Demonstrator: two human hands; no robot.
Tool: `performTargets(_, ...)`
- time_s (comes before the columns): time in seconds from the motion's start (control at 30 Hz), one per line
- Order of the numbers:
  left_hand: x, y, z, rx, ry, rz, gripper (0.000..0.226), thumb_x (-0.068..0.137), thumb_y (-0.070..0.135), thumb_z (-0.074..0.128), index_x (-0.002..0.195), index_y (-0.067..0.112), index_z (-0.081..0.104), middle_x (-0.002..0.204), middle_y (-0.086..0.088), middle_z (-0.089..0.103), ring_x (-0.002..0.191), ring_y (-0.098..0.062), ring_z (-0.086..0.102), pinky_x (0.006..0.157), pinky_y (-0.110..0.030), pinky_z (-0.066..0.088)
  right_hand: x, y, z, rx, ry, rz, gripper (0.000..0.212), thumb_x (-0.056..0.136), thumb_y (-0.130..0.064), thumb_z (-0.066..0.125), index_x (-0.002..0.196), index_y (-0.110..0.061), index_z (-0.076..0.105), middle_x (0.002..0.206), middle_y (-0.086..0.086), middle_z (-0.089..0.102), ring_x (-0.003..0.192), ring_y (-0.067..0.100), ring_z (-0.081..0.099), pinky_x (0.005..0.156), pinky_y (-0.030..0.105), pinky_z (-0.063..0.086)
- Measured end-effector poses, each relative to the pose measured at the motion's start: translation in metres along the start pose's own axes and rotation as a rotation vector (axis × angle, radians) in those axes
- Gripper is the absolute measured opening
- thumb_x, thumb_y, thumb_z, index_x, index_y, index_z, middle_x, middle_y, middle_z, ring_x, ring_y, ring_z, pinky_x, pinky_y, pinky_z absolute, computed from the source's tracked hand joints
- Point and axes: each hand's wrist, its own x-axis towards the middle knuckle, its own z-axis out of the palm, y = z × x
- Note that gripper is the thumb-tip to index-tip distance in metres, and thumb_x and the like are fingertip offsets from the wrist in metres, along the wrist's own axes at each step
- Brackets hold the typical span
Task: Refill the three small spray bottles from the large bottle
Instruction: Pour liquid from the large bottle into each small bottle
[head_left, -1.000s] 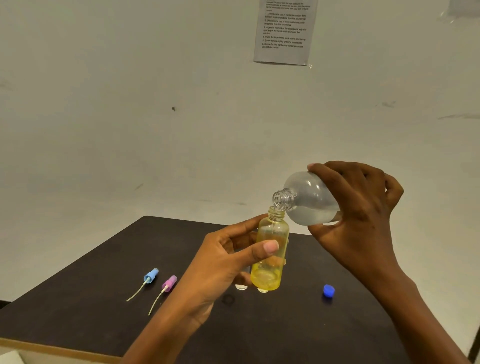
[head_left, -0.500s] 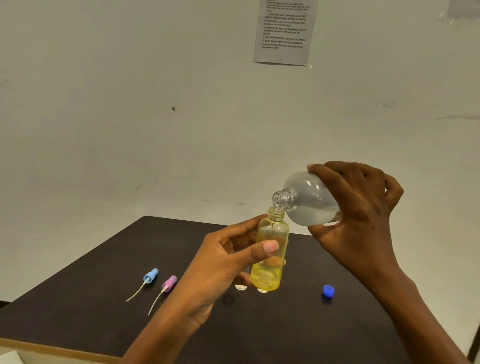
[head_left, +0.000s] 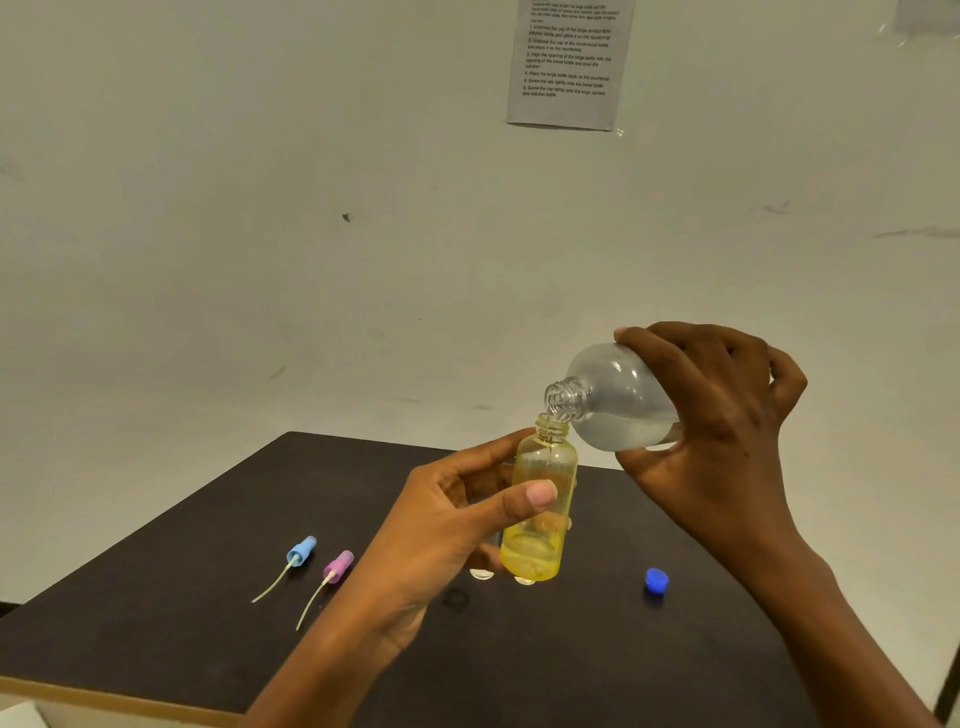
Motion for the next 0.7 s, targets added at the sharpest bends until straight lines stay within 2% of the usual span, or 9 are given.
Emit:
performTargets(0.27,0.0005,0.0000,-0.0001,-0.007,-0.006,0.003,0.048,0.059,0.030,0.072,0.106,0.031,0.066,0.103,-0.002,0.074,0.091,-0.025,0.072,0.075,-0.047,0.057,0.0008,-0.0002,-0.0003,0.011,-0.003,0.003,0.067,0.054,-0.018,0.067,0.117,-0.029,0.046,0.111,0.001,0.059,0.110,0.023,0.044,0.089,0.038,0.022)
performTargets(0.7,0.0003,-0.0001,-0.0008,-0.004,-0.009,0.009,0.051,0.060,0.031,0.072,0.110,0.030,0.065,0.104,-0.002,0.073,0.093,-0.025,0.071,0.078,-0.049,0.057,0.0016,-0.0004,-0.0023,0.010,-0.006,0.001,0.068,0.054,-0.019,0.066,0.118,-0.028,0.046,0.112,0.003,0.059,0.111,0.024,0.043,0.091,0.038,0.022)
